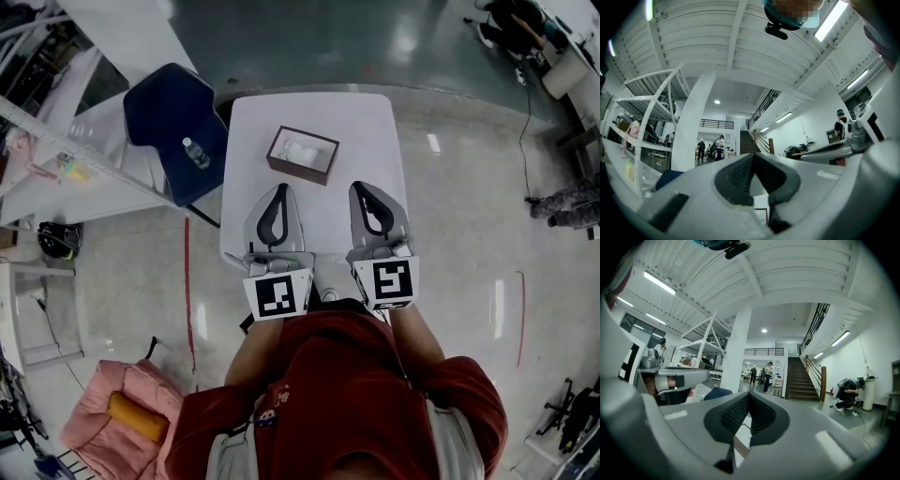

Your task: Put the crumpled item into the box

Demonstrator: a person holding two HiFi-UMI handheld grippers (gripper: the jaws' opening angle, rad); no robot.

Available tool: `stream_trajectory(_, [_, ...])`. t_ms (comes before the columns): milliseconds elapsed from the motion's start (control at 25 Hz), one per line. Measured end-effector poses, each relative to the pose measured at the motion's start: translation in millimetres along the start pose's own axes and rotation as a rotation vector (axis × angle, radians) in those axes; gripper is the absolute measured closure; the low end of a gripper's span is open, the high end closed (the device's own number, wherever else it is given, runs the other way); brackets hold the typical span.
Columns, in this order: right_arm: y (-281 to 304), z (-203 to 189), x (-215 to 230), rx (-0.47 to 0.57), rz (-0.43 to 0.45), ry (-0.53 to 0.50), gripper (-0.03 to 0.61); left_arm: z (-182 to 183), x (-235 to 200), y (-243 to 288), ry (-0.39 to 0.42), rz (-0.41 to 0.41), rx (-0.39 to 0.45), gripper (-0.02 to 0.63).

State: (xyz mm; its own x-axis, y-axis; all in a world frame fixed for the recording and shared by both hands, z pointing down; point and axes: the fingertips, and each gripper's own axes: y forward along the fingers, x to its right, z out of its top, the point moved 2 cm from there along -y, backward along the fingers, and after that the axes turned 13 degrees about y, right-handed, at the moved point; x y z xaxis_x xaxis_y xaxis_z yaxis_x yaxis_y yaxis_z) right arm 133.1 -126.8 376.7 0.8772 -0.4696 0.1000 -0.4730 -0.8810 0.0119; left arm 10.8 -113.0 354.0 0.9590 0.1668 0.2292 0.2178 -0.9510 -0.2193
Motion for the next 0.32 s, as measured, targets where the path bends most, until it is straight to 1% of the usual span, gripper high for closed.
stream_trajectory(120, [1.3,0.6,0.9,0.001,-0.001,0.001,0.577,0.0,-0.4,0.6,-0.019,0.006,-0.015,0.611])
stream_trajectory(320, [3.8,-2.8,1.9,-0.01,0.003,-0.003,0.577,-0.4,-2.8,2.4,-0.02,0.012,-0.015,0.611])
